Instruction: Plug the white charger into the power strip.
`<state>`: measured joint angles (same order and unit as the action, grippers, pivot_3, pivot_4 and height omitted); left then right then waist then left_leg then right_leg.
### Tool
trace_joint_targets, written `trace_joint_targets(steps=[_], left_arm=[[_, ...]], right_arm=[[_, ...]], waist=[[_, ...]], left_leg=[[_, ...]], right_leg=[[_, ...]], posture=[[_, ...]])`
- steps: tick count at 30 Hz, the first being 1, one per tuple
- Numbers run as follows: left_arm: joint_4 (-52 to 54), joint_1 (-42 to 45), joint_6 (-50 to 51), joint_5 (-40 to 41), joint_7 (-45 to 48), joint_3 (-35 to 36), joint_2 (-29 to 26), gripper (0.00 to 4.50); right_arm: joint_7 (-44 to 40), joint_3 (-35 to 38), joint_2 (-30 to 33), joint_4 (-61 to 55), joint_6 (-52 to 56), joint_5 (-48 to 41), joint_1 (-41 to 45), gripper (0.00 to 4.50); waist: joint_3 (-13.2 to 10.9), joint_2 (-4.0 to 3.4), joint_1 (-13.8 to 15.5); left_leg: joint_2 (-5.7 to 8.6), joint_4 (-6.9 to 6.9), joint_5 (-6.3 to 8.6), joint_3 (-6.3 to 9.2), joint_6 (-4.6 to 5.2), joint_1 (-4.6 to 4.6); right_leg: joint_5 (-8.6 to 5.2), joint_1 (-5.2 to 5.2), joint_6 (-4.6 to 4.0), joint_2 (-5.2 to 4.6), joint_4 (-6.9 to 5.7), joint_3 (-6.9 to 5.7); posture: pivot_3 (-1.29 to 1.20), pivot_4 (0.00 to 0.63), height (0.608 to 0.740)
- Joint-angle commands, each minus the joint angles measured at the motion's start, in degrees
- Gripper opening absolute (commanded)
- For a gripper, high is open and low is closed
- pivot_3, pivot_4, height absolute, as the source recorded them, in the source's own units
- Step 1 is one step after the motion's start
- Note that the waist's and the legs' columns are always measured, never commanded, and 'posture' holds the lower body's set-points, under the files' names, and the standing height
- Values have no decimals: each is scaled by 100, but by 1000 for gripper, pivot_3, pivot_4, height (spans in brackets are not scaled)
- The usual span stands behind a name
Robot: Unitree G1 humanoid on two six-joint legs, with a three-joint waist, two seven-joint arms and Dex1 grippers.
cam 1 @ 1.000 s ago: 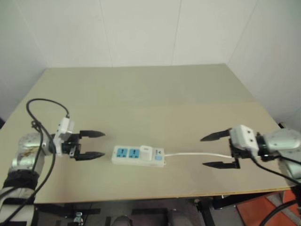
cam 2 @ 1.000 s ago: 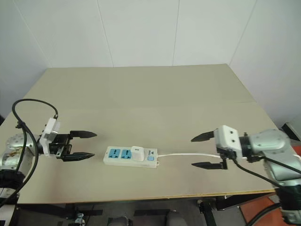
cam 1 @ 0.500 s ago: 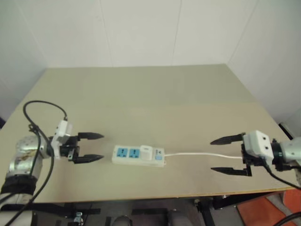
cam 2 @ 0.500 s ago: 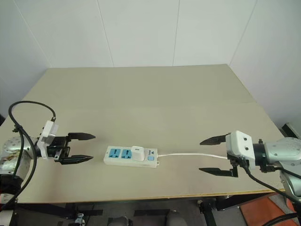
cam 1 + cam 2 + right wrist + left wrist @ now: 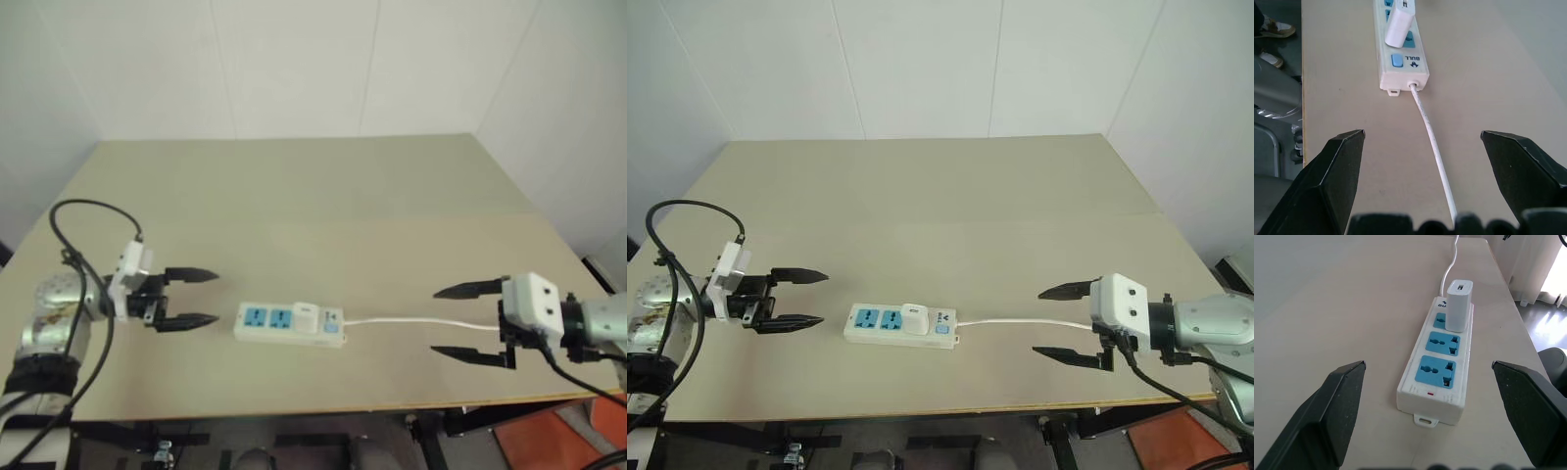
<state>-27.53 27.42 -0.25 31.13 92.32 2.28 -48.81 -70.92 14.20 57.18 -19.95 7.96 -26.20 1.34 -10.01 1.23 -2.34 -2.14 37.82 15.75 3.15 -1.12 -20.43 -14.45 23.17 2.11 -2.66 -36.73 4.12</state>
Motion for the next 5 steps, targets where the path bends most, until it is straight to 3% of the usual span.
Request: trace_joint_targets(steps=[1, 5], left_arm=[[117, 180, 59, 32, 18, 20, -129, 4500], [200, 229, 128, 29, 18, 29, -88, 4500]], right_arm=[[75, 245, -40, -226, 41, -209, 7, 4444], [115, 194, -35, -256, 133, -267, 110, 4444]], waist=[[0, 0, 1], [0, 1, 1]], left_leg=[[1, 0, 0, 0, 0, 0], [0, 0, 0, 0, 0, 1]], right_leg=[[0, 0, -1, 0, 0, 0], [1, -1, -1, 0, -2, 0]], posture=[[0, 150, 740], [0, 150, 740]])
